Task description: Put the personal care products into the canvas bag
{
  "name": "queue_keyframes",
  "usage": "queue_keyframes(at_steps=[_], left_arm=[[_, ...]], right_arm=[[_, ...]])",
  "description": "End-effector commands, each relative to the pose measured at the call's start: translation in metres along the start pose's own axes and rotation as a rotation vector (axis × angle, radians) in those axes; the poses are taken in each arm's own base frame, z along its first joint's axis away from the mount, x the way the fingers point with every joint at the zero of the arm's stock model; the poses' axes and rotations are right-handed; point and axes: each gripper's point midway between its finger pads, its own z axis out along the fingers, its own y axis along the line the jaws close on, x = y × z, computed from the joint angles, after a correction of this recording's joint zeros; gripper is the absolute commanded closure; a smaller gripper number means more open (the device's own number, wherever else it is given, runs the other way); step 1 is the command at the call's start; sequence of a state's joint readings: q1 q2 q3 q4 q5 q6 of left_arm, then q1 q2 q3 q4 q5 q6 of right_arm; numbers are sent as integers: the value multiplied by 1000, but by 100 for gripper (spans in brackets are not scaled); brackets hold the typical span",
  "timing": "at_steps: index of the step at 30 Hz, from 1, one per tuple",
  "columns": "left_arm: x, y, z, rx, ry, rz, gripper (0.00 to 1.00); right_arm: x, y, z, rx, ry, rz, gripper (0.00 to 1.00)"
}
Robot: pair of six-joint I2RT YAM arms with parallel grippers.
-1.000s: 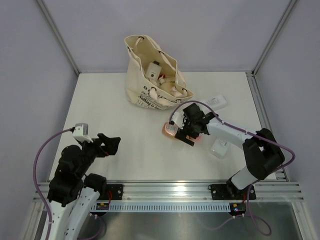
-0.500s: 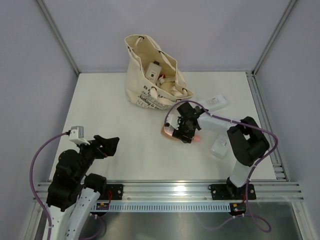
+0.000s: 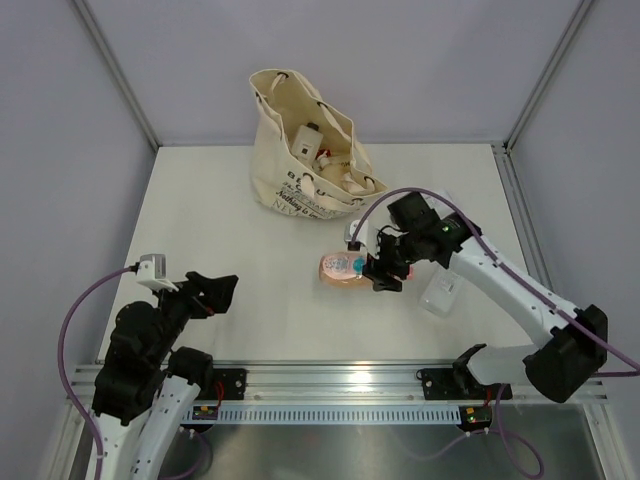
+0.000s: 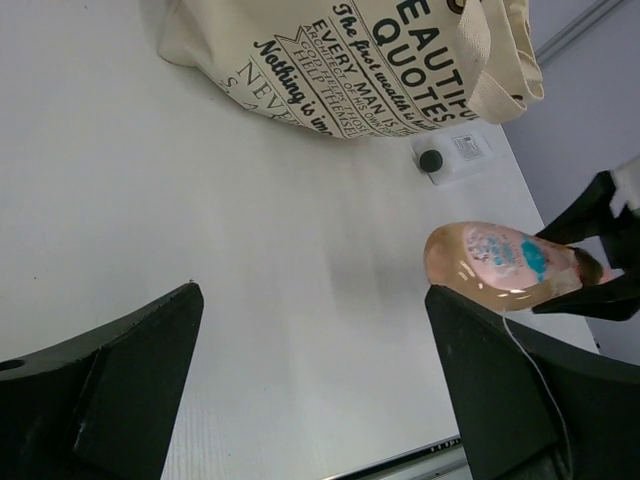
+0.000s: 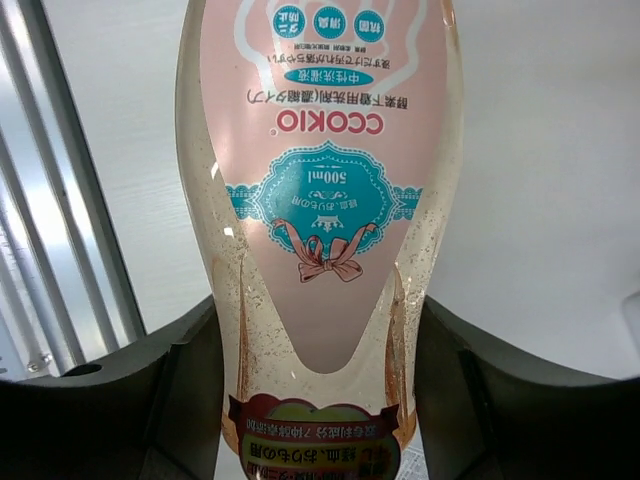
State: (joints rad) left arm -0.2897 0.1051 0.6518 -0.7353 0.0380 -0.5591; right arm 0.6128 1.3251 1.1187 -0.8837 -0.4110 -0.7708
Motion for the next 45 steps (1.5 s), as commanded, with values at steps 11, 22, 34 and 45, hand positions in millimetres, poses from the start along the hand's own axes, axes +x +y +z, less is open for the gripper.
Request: queue_keyframes(at_steps=[11, 22, 34, 45], left_arm=[[-7, -5, -2, 23, -38, -10, 1], [-7, -13, -6, 80, -50, 18, 1], [-3, -22, -2, 139, -29, 55, 1], [-5, -24, -8, 156, -51, 53, 1]], right_arm=[[-218, -84, -179, 424, -563, -26, 100], [-271, -249, -144, 819, -641, 337, 100], [-267, -282, -41, 829, -594, 265, 1], [-287, -185, -148, 508, -661, -61, 1]])
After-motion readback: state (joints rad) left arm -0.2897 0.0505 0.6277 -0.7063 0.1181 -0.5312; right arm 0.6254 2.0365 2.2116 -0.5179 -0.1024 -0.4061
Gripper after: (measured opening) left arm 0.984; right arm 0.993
